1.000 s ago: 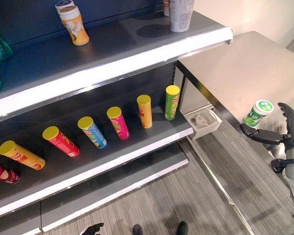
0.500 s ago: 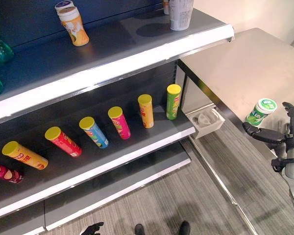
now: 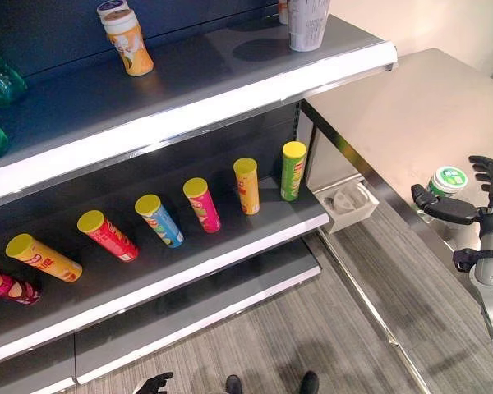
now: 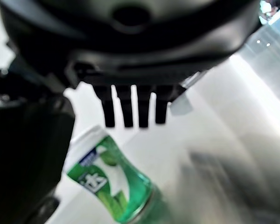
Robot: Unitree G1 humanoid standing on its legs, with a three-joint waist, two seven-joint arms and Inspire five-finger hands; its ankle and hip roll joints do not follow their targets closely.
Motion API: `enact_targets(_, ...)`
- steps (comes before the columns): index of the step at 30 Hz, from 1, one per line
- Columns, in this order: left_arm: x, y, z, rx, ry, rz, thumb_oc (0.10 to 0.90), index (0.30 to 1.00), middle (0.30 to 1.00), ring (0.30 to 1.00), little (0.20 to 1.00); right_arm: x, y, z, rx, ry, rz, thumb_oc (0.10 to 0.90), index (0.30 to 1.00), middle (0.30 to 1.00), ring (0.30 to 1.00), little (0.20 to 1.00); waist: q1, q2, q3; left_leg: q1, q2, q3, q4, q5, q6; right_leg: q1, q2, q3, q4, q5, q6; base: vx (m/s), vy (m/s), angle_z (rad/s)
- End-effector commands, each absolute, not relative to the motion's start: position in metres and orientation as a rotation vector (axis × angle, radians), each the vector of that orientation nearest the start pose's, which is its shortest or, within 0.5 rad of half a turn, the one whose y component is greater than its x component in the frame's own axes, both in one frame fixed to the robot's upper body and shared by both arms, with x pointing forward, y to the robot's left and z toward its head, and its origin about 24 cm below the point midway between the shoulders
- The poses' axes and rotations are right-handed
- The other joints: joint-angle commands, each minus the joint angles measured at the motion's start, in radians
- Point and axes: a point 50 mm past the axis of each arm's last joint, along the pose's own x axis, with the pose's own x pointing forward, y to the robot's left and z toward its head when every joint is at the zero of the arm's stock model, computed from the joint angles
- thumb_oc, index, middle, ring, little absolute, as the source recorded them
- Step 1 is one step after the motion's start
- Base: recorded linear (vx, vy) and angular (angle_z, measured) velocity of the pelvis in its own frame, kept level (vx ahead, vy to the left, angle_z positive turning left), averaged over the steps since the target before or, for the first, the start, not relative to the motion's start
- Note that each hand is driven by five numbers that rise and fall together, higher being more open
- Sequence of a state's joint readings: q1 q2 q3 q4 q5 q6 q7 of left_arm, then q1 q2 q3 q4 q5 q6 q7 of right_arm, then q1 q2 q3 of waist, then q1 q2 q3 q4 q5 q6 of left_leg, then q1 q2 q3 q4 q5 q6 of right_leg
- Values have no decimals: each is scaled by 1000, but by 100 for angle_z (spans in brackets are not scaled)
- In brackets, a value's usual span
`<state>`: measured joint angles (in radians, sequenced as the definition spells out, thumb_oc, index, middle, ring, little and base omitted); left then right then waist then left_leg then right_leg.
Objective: Put the goods on the table back onto the shelves and tidy them up.
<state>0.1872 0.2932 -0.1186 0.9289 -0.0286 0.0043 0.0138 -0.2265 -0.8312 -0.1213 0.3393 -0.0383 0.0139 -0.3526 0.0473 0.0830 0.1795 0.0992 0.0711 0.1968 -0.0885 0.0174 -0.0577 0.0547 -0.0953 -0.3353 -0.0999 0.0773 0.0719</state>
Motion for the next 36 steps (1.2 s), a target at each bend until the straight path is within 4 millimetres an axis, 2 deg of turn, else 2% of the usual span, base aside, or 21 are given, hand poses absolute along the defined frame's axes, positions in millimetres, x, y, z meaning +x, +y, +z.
enact_targets(1,76,276,-138,427,1106,95,800,900,900,900,900,284,-356,202,-835,-322,-703,400,300,300,300,300,27,-82,-50,-35,71,-10,4,-13,-56,37,-154,-31,29,-37,131,0,0,0)
enact_targets(11,77,277,-137,428,1099,101,800,900,900,900,900,273,-365,202,-877,-310,-728,400,300,300,300,300,17,-89,-51,-26,75,-6,3,-15,-57,42,-151,-32,26,-36,132,0,0,0)
enact_targets(14,81,280,-136,437,1095,103,800,900,900,900,900,265,-367,222,-930,-370,-746,400,300,300,300,300,9,-94,-62,-20,78,-3,3,-18,-58,46,-149,-31,29,-39,131,0,0,0)
enact_targets(17,83,280,-135,441,1086,95,800,900,900,900,900,261,-373,232,-972,-381,-772,400,300,300,300,300,6,-100,-67,-19,81,0,3,-18,-59,45,-146,-29,29,-39,131,0,0,0)
enact_targets(21,83,281,-135,441,1090,94,800,900,900,900,900,261,-370,248,-948,-434,-734,400,300,300,300,300,2,-109,-70,-17,85,3,3,-16,-63,45,-143,-27,28,-38,131,-16,-9,0)
enact_targets(23,82,283,-135,436,1103,82,800,900,900,900,900,261,-347,290,-884,-591,-535,400,300,300,300,300,-2,-128,-86,-10,93,10,4,-15,-72,48,-138,-26,33,-41,130,-51,-41,-1)
enact_targets(24,83,284,-135,433,1103,79,800,900,900,900,900,260,-339,304,-878,-639,-477,400,300,300,300,300,-1,-136,-90,-7,96,11,6,-14,-75,50,-137,-25,36,-42,129,-45,-32,0)
enact_targets(25,83,284,-135,431,1103,79,800,900,900,900,900,261,-339,305,-877,-640,-476,400,300,300,300,300,-2,-135,-91,-9,95,11,6,-14,-75,49,-138,-25,36,-42,130,-41,-24,-5)
enact_targets(26,80,286,-136,427,1113,74,800,900,900,900,900,257,-328,324,-848,-712,-400,400,300,300,300,300,2,-144,-101,-6,99,13,8,-14,-79,51,-136,-27,40,-46,129,-29,-19,-10)
enact_targets(27,80,286,-136,423,1115,76,800,900,900,900,900,256,-323,332,-839,-742,-360,400,300,300,300,300,1,-145,-105,-5,101,14,9,-14,-81,53,-137,-29,42,-48,129,-36,-31,-6)
enact_targets(28,77,287,-137,422,1126,70,800,900,900,900,900,253,-308,347,-790,-819,-270,400,300,300,300,300,5,-152,-116,-1,104,15,10,-15,-85,58,-135,-30,43,-51,127,0,0,0)
enact_targets(30,75,285,-138,416,1137,55,800,900,900,900,900,252,-294,361,-699,-893,-166,400,300,300,300,300,13,-158,-129,6,110,17,10,-16,-91,68,-132,-37,43,-55,127,-10,-27,8)
enact_targets(36,67,287,-141,428,1170,43,800,900,900,900,900,258,-274,377,-578,-961,-29,400,300,300,300,300,35,-168,-146,14,116,16,11,-14,-98,82,-130,-51,45,-58,125,-9,-9,6)
